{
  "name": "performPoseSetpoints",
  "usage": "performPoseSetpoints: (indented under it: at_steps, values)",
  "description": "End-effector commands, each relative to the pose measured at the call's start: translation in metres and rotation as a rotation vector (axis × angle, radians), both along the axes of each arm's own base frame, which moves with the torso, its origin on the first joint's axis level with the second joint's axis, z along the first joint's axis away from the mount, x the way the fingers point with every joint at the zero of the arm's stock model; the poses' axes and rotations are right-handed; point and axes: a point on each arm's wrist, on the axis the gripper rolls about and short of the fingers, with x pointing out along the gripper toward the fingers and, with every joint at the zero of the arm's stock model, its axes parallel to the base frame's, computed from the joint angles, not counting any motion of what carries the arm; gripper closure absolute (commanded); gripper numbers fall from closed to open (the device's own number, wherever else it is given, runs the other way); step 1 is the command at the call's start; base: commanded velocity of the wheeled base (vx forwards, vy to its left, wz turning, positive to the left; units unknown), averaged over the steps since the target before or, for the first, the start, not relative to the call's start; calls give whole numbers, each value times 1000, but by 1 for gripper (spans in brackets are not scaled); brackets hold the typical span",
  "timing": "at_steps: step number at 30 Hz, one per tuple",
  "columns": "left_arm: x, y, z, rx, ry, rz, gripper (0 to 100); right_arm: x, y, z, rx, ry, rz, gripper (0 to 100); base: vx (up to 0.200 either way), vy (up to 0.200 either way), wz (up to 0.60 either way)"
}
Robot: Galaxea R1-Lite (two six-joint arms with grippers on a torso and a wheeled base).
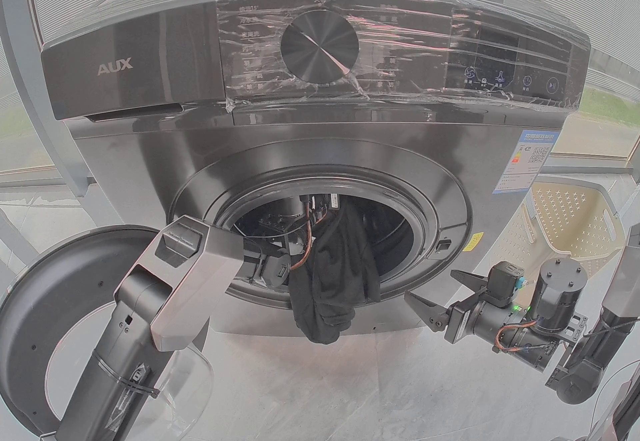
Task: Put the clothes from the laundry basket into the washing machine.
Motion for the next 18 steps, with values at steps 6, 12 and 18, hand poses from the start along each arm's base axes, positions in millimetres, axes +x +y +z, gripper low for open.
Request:
performPoseSetpoints:
  at_steps: [6, 12, 18]
  values:
    - [-15, 1, -6, 15, 106, -10, 0, -1, 1, 0, 1, 2, 3, 0, 0, 0, 0]
    - [-51, 6, 11, 71, 256, -56, 0, 0, 1, 0, 2, 0, 3, 0, 0, 0, 0]
    - [-90, 2, 13, 120, 372, -173, 0, -1, 1, 0, 1, 2, 3, 0, 0, 0, 0]
